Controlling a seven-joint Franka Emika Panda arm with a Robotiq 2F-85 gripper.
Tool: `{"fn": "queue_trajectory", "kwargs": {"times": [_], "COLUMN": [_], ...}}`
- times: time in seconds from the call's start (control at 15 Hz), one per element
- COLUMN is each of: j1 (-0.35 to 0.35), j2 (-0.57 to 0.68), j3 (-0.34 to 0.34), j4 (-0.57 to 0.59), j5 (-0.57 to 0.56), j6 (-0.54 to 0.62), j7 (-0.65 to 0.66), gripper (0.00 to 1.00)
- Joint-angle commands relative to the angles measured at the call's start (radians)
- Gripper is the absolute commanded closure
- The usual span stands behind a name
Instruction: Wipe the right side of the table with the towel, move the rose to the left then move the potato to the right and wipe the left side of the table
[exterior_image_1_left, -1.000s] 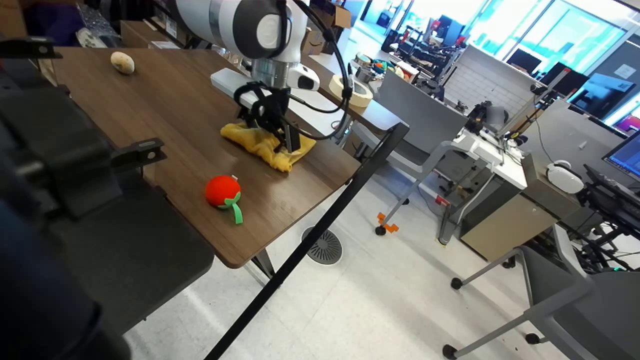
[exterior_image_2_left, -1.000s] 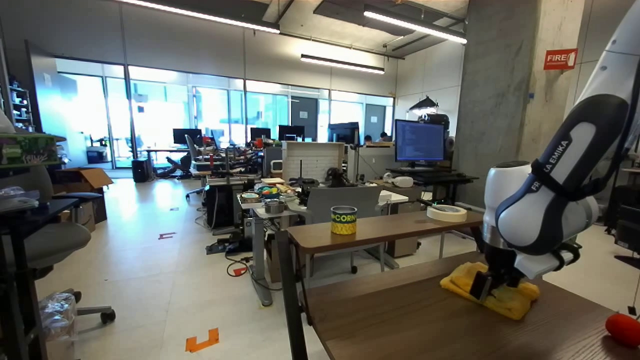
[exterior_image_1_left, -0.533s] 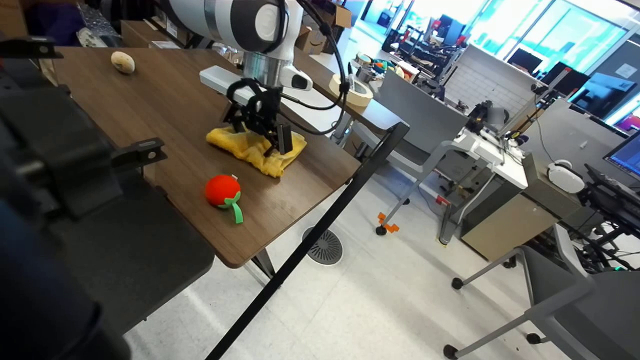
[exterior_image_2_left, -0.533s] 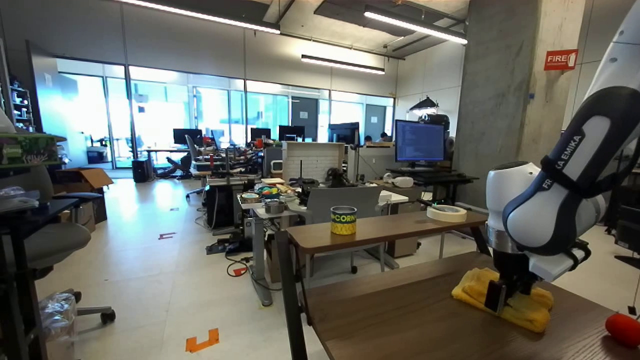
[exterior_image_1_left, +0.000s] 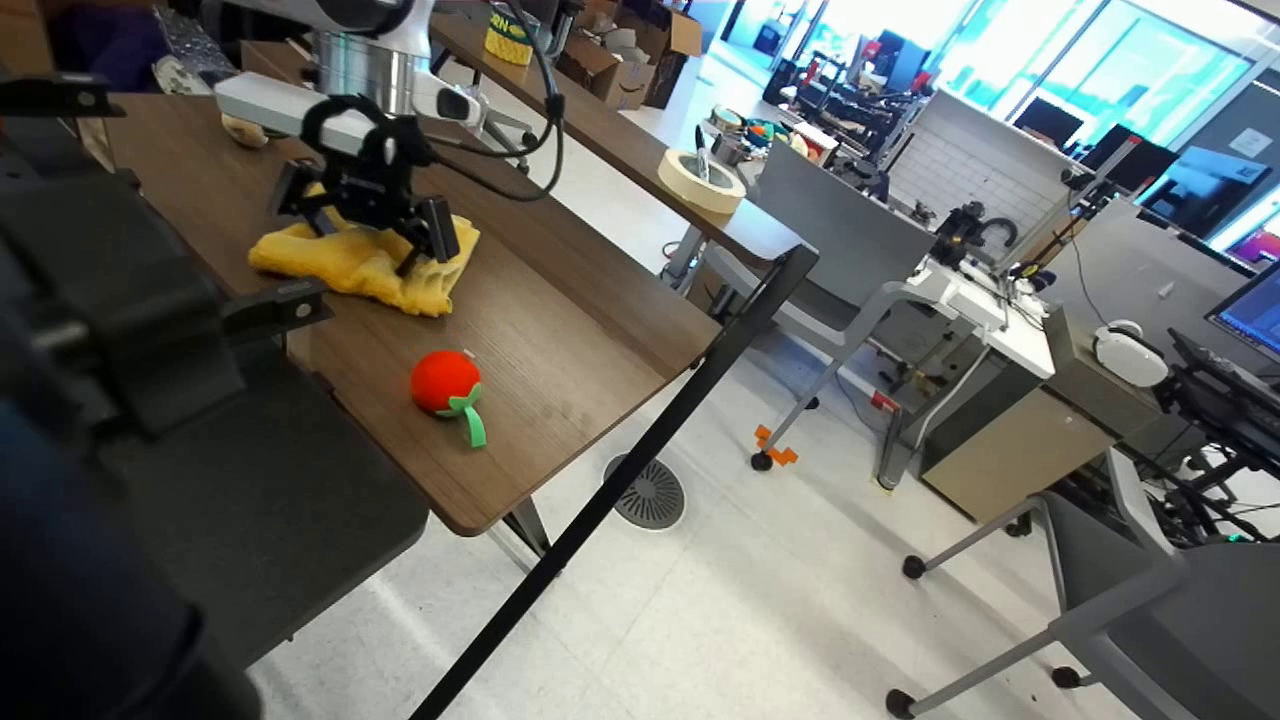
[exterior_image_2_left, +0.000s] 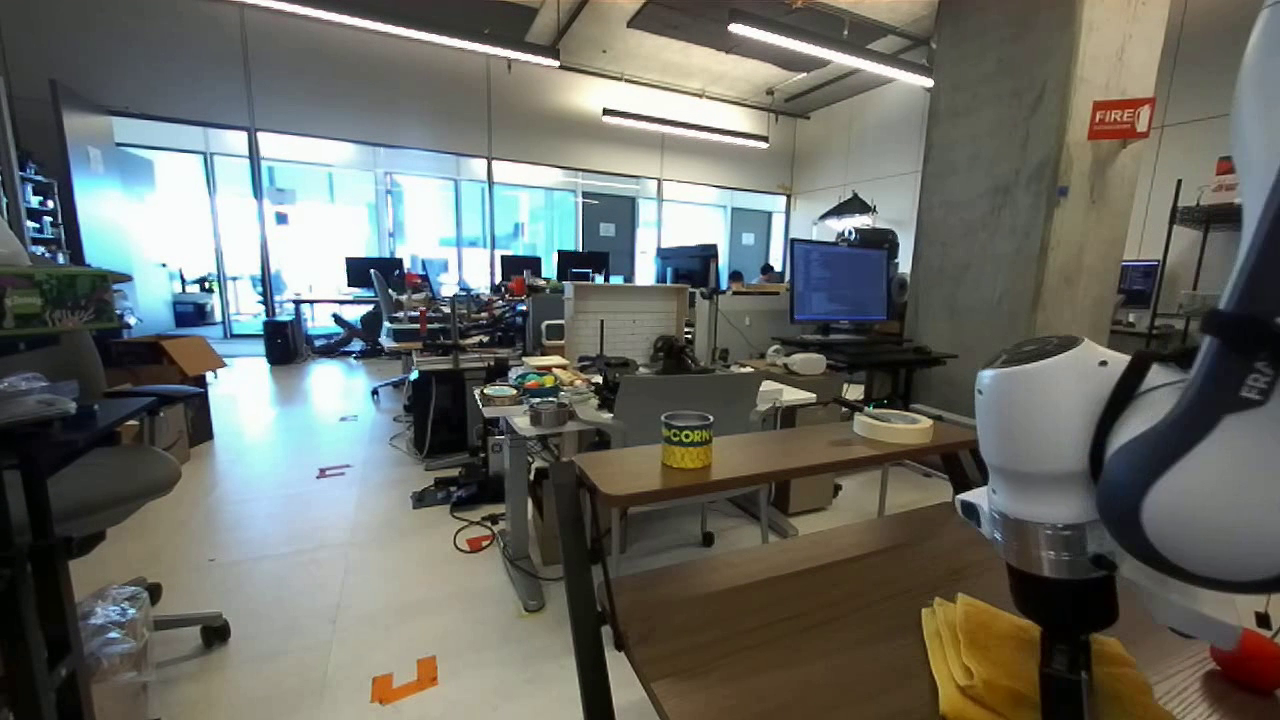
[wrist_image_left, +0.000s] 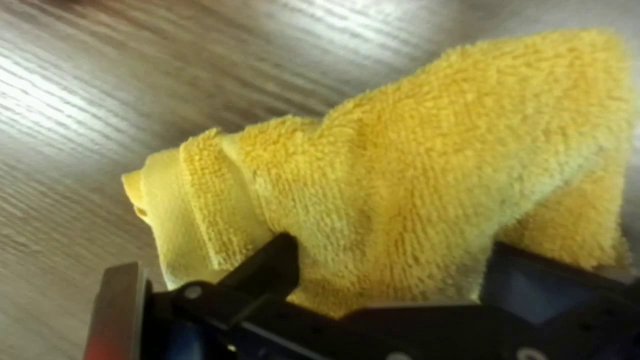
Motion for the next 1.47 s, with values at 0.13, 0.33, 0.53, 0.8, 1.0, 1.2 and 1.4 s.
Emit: {"fn": "queue_trajectory", "kwargs": {"times": [0.13, 0.33, 0.53, 0.8, 1.0, 1.2, 1.4], "j1": [0.157, 0.192, 0.103, -0.079, -0.245, -0.343, -0.375], "j2": [-0.024, 0.053, 0.075, 0.102, 0.149, 0.194, 0.204], "j3": [-0.008, -0.061, -0.08, -0.054, -0.02, 0.016, 0.058], "j4": [-0.227, -0.087, 0.03, 0.171, 0.302, 0.408, 0.431], "j5": [-0.147, -0.144, -0.085, 0.025, 0.119, 0.205, 0.235], "j6": [0.138, 0.076, 0.033, -0.033, -0.127, -0.223, -0.233], "j7": [0.003, 0.035, 0.061, 0.027, -0.016, -0.004, -0.01], "gripper": [0.0, 0.0, 0.0, 0.0, 0.0, 0.0, 0.0]}}
